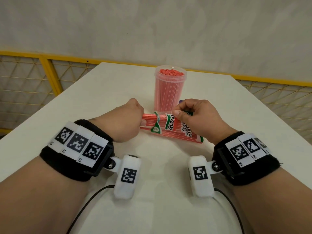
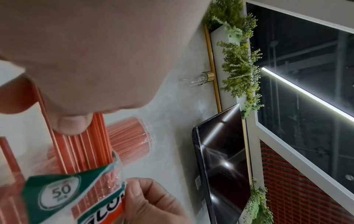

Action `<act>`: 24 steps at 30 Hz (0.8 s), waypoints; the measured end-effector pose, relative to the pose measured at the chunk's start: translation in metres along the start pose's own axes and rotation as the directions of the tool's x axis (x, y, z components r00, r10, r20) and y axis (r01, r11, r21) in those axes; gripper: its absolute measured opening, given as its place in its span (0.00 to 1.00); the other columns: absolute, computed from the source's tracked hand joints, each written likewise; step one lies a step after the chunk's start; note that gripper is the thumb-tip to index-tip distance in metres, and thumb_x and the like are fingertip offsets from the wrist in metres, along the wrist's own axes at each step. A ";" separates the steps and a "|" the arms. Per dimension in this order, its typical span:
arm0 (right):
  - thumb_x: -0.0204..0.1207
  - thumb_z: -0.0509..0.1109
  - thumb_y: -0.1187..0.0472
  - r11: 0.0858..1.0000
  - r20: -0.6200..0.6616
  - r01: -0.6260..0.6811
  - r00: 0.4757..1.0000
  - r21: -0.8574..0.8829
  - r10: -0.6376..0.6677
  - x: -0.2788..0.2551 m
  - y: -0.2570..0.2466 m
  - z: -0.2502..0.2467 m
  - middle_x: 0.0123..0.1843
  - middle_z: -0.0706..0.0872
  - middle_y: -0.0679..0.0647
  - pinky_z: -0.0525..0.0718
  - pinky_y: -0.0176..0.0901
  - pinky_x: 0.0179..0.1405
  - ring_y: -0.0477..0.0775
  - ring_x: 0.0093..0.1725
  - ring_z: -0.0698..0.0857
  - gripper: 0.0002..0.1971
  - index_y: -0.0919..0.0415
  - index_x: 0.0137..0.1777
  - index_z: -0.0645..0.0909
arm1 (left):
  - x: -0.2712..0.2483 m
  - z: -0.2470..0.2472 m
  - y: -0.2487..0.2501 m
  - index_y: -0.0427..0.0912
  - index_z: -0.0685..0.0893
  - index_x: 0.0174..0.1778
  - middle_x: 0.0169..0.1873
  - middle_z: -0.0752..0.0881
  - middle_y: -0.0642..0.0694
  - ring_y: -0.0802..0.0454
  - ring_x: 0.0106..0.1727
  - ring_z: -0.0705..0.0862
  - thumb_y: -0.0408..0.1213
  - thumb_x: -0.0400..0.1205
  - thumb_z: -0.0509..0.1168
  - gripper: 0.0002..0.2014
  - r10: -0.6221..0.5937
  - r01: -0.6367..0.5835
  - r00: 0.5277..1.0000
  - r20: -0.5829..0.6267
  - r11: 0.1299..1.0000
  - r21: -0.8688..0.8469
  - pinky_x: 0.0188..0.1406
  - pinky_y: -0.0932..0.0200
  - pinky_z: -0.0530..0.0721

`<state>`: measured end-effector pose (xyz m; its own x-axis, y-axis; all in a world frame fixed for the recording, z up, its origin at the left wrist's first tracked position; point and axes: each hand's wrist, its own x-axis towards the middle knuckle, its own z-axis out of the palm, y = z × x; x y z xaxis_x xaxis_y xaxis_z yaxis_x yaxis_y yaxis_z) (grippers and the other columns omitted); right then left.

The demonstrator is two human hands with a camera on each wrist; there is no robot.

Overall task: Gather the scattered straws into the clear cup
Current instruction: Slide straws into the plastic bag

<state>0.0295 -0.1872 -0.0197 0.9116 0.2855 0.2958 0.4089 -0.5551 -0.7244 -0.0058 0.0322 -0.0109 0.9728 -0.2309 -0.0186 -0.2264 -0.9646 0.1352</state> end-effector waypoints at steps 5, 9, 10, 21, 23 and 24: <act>0.80 0.70 0.54 0.994 0.012 -0.057 0.998 -0.093 0.058 0.001 0.009 -0.005 0.38 0.88 0.40 0.78 0.30 0.35 0.38 0.37 0.84 0.07 0.46 0.40 0.84 | 0.003 -0.002 -0.004 0.45 0.72 0.49 0.38 0.72 0.50 0.58 0.34 0.71 0.42 0.88 0.56 0.06 -0.004 0.005 0.999 -0.033 0.999 0.037 0.29 0.61 0.64; 0.79 0.71 0.55 0.980 -0.048 -0.101 0.994 -0.173 0.094 0.004 0.016 -0.009 0.38 0.86 0.41 0.81 0.41 0.41 0.44 0.41 0.84 0.07 0.45 0.39 0.83 | 0.003 -0.010 -0.015 0.44 0.72 0.51 0.34 0.72 0.52 0.60 0.33 0.70 0.40 0.88 0.56 0.05 -0.063 0.067 0.997 -0.039 0.993 0.095 0.26 0.65 0.63; 0.79 0.71 0.54 0.975 -0.062 -0.122 0.992 -0.185 0.112 0.004 0.017 -0.009 0.39 0.86 0.42 0.82 0.42 0.42 0.46 0.41 0.84 0.06 0.46 0.40 0.84 | 0.002 -0.014 -0.019 0.44 0.73 0.51 0.34 0.72 0.52 0.60 0.33 0.71 0.40 0.88 0.56 0.04 -0.084 0.088 0.996 -0.041 0.990 0.108 0.26 0.64 0.63; 0.77 0.66 0.38 0.949 -0.163 -0.022 0.986 -0.314 -0.031 -0.002 -0.016 -0.010 0.40 0.82 0.31 0.79 0.50 0.62 0.41 0.52 0.84 0.09 0.39 0.45 0.85 | -0.003 -0.021 -0.017 0.43 0.71 0.52 0.33 0.68 0.51 0.58 0.31 0.69 0.35 0.87 0.58 0.01 -0.130 0.148 0.986 -0.104 0.972 0.184 0.25 0.63 0.63; 0.74 0.70 0.39 0.957 -0.115 0.072 0.988 -0.282 -0.108 -0.008 -0.025 -0.007 0.44 0.81 0.29 0.74 0.28 0.54 0.36 0.54 0.81 0.11 0.39 0.51 0.86 | -0.007 -0.022 -0.009 0.43 0.72 0.52 0.33 0.68 0.52 0.54 0.32 0.72 0.34 0.86 0.58 0.02 -0.101 0.130 0.983 -0.153 0.973 0.191 0.28 0.59 0.66; 0.73 0.72 0.40 0.960 -0.059 0.095 0.992 -0.264 -0.115 -0.010 -0.028 -0.004 0.49 0.81 0.31 0.70 0.23 0.51 0.35 0.55 0.79 0.16 0.41 0.58 0.85 | -0.010 -0.024 -0.005 0.44 0.71 0.51 0.32 0.67 0.52 0.53 0.34 0.72 0.33 0.86 0.58 0.02 -0.077 0.118 0.978 -0.196 0.971 0.209 0.29 0.58 0.65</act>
<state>0.0092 -0.1777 0.0007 0.8595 0.3006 0.4134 0.4907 -0.7120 -0.5023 -0.0131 0.0423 0.0121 0.9781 -0.1264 0.1655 -0.1149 -0.9903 -0.0776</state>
